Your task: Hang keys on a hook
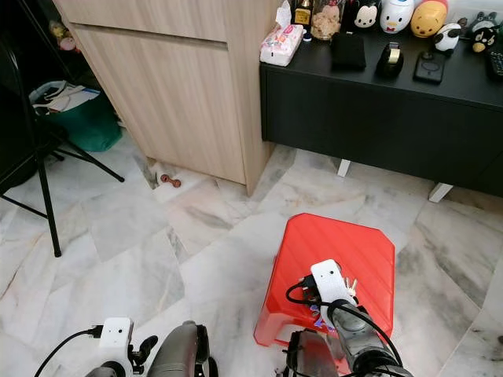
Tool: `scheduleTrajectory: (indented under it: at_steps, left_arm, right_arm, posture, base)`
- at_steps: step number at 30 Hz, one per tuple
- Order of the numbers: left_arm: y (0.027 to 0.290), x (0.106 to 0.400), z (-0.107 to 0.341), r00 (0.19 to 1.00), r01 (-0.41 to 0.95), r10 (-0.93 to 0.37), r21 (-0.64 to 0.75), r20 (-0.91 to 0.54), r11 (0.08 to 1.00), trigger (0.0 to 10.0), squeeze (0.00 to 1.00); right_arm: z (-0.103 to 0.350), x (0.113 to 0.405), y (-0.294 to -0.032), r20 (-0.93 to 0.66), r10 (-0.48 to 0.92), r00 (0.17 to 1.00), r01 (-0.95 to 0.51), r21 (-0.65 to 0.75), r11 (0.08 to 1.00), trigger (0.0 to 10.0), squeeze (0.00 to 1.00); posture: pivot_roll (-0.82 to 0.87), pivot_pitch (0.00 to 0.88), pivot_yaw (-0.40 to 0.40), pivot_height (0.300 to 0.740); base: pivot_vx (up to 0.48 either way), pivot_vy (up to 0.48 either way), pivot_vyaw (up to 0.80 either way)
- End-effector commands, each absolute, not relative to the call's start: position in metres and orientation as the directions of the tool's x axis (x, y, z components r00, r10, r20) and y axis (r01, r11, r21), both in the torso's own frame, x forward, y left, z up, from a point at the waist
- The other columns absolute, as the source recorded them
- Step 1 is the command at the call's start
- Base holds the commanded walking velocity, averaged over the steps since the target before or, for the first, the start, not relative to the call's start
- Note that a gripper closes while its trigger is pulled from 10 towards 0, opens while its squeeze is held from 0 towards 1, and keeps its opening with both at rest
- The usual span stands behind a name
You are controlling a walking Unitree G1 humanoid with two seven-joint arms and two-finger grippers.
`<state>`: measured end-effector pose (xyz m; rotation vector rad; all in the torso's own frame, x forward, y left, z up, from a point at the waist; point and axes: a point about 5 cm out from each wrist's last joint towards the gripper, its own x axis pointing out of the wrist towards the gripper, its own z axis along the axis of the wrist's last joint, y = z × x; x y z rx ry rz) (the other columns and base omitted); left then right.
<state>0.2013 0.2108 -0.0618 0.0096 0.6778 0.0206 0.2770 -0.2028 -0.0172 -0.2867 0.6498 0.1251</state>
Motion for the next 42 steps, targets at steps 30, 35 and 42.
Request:
scheduleTrajectory:
  at_steps: [30,35,42]
  left_arm:
    - [0.2191,0.1915,-0.0648,0.772,-0.055,0.059,0.027,-0.632,0.998,10.0,0.00]
    - [0.2187,0.1913,-0.0650,0.772,-0.054,0.058,0.025,-0.632,0.998,10.0,0.00]
    - [0.2173,0.1911,-0.0654,0.772,-0.051,0.053,0.021,-0.634,0.998,10.0,0.00]
  right_arm:
    - [-0.0138,0.2816,-0.2039,-0.610,0.005,0.792,-0.217,-0.273,0.937,10.0,0.00]
    - [-0.0130,0.2823,-0.2051,-0.608,0.001,0.794,-0.214,-0.277,0.937,8.7,0.00]
    - [-0.0128,0.2829,-0.2031,-0.609,0.010,0.793,-0.230,-0.284,0.931,0.0,0.00]
  posture:
    - [0.17,0.228,0.044,0.639]
    - [0.17,0.226,0.042,0.639]
    - [0.16,0.220,0.041,0.639]
  base:
    - [0.000,0.000,0.00]
    - [0.000,0.000,0.00]
    - [0.000,0.000,0.00]
